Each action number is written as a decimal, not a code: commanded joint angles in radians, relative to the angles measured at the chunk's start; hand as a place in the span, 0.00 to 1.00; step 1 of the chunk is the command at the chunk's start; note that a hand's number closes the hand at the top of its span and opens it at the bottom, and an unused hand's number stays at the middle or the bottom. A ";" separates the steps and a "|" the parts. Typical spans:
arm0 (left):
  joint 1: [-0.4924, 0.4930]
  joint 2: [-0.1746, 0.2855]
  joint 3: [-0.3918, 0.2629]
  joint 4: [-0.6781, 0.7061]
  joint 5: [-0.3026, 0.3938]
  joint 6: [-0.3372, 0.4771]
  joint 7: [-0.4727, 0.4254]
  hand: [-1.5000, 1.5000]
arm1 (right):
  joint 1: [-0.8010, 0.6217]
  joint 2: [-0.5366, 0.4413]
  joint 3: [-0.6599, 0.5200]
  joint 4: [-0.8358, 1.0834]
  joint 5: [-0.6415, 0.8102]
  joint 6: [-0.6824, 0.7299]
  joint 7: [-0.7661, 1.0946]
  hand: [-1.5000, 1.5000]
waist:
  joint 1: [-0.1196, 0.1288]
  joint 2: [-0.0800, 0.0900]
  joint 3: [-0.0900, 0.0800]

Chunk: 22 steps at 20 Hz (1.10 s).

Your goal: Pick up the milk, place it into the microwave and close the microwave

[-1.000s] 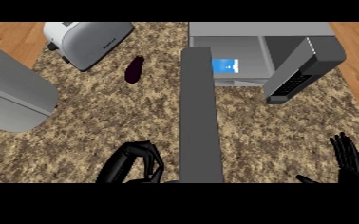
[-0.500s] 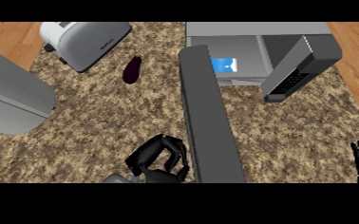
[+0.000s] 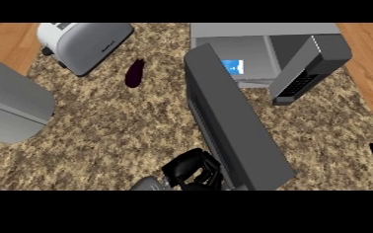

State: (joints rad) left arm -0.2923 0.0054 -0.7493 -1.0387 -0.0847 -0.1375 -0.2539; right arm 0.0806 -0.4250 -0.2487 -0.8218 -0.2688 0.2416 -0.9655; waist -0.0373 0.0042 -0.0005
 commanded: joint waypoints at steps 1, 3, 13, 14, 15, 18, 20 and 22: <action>-0.041 -0.005 -0.161 0.061 0.109 0.113 -0.080 1.00 | 0.011 0.022 0.028 -0.032 -0.002 0.097 -0.084 0.00 | -0.014 0.003 -0.001; -0.068 -0.005 -0.214 0.042 0.169 0.161 -0.063 1.00 | 0.024 0.019 0.055 -0.075 0.009 0.104 -0.076 0.00 | -0.024 0.003 -0.002; -0.211 -0.004 -0.290 0.009 0.378 0.388 -0.034 0.00 | 0.009 -0.014 0.104 -0.236 -0.039 0.116 0.026 0.00 | -0.113 0.014 -0.006; -0.240 -0.004 -0.278 0.023 0.394 0.396 -0.035 1.00 | 0.011 -0.045 0.090 -0.233 -0.050 0.130 0.034 0.00 | -0.122 0.017 -0.005; -0.238 -0.004 -0.312 0.015 0.395 0.418 -0.041 1.00 | 0.003 -0.014 0.109 -0.230 -0.043 0.116 0.024 0.00 | -0.126 0.019 -0.004; -0.299 -0.004 -0.288 0.026 0.440 0.444 -0.037 1.00 | -0.009 -0.034 0.125 -0.269 -0.056 0.128 0.066 0.00 | -0.155 0.024 -0.006; -0.323 -0.004 -0.287 0.034 0.471 0.464 -0.023 1.00 | -0.024 -0.026 0.137 -0.290 -0.061 0.122 0.071 0.00 | -0.172 0.029 -0.006; -0.364 -0.004 -0.278 0.039 0.482 0.493 -0.043 1.00 | -0.028 -0.063 0.136 -0.304 -0.071 0.143 0.100 0.00 | -0.184 0.028 -0.006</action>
State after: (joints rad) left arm -0.5911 0.0257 -1.0277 -0.9797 0.3533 0.3184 -0.2797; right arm 0.0641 -0.4601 -0.1211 -1.1043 -0.3246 0.3066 -0.8593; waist -0.1916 0.0313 -0.0051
